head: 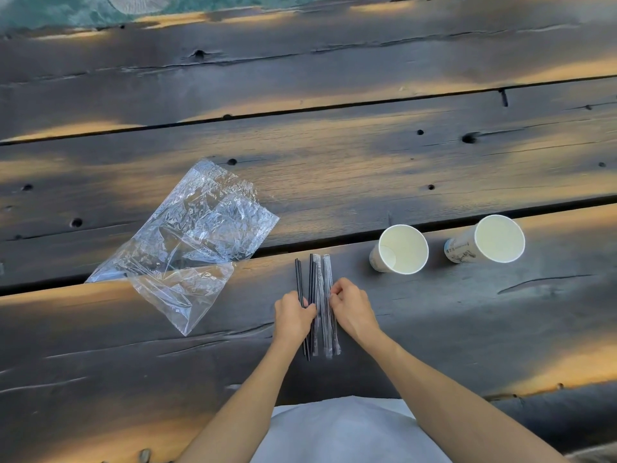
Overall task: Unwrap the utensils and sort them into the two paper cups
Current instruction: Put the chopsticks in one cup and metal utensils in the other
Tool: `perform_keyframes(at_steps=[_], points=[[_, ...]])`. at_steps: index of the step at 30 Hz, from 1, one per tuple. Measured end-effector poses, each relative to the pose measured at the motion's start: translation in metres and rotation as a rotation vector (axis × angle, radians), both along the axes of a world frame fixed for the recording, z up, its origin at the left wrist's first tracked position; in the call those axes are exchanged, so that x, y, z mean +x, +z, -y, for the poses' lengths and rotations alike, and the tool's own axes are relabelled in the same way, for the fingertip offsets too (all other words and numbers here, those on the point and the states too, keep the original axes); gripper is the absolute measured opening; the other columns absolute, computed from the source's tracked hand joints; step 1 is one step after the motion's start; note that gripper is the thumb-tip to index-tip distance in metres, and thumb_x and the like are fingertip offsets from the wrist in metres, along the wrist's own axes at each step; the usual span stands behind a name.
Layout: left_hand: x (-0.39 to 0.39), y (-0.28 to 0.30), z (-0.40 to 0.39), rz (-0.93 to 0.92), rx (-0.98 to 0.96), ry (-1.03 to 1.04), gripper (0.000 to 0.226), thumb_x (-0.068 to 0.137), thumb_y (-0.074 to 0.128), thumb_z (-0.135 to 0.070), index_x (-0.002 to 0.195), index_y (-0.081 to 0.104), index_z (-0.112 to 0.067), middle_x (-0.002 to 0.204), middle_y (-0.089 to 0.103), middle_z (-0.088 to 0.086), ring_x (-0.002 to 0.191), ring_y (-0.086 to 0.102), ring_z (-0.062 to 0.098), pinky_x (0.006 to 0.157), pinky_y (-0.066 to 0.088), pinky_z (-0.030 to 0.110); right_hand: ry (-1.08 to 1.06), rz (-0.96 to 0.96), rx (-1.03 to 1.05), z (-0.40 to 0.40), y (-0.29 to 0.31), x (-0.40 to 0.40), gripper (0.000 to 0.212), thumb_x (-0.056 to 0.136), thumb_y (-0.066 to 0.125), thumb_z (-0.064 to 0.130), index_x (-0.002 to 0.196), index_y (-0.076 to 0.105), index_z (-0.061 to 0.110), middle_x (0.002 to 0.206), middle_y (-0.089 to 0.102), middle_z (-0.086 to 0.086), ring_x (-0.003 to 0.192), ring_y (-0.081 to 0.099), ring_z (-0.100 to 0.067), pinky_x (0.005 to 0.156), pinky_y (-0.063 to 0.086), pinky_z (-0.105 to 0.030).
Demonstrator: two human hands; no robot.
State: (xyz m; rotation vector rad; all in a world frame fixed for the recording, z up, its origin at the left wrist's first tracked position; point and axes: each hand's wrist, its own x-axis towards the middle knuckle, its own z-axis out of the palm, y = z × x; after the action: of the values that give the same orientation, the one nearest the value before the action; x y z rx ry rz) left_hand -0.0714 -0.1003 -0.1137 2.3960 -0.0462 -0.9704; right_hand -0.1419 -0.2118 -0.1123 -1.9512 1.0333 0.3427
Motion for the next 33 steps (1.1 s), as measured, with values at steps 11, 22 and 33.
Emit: perform_keyframes(at_steps=[11, 22, 33], points=[[0.001, -0.010, -0.005, -0.073, 0.044, -0.005, 0.014, 0.083, 0.060, -0.012, 0.072, 0.060, -0.004, 0.079, 0.066, 0.015, 0.063, 0.067, 0.028, 0.053, 0.060, 0.043, -0.020, -0.029, 0.014, -0.003, 0.000, -0.003, 0.011, 0.095, 0.048, 0.016, 0.089, 0.057, 0.017, 0.082, 0.065, -0.006, 0.076, 0.061, -0.024, 0.063, 0.049, -0.037], [0.013, 0.025, -0.042, -0.203, -0.319, 0.294, 0.018, 0.102, 0.039, -0.016, 0.091, 0.051, -0.007, 0.066, 0.061, 0.008, 0.037, 0.042, 0.013, 0.039, 0.034, 0.020, -0.015, -0.012, 0.051, -0.012, 0.005, 0.013, 0.014, 0.094, 0.045, 0.015, 0.085, 0.055, 0.019, 0.085, 0.064, -0.009, 0.075, 0.060, -0.026, 0.065, 0.052, -0.039], [0.010, 0.033, -0.065, -0.181, -0.457, 0.514, 0.019, 0.105, 0.041, -0.018, 0.091, 0.049, -0.009, 0.062, 0.051, 0.005, 0.051, 0.049, 0.016, 0.047, 0.042, 0.028, 0.208, -0.180, -0.183, -0.036, 0.004, 0.041, 0.015, 0.094, 0.051, 0.013, 0.096, 0.060, 0.001, 0.103, 0.064, -0.020, 0.094, 0.063, -0.042, 0.074, 0.053, -0.044]])
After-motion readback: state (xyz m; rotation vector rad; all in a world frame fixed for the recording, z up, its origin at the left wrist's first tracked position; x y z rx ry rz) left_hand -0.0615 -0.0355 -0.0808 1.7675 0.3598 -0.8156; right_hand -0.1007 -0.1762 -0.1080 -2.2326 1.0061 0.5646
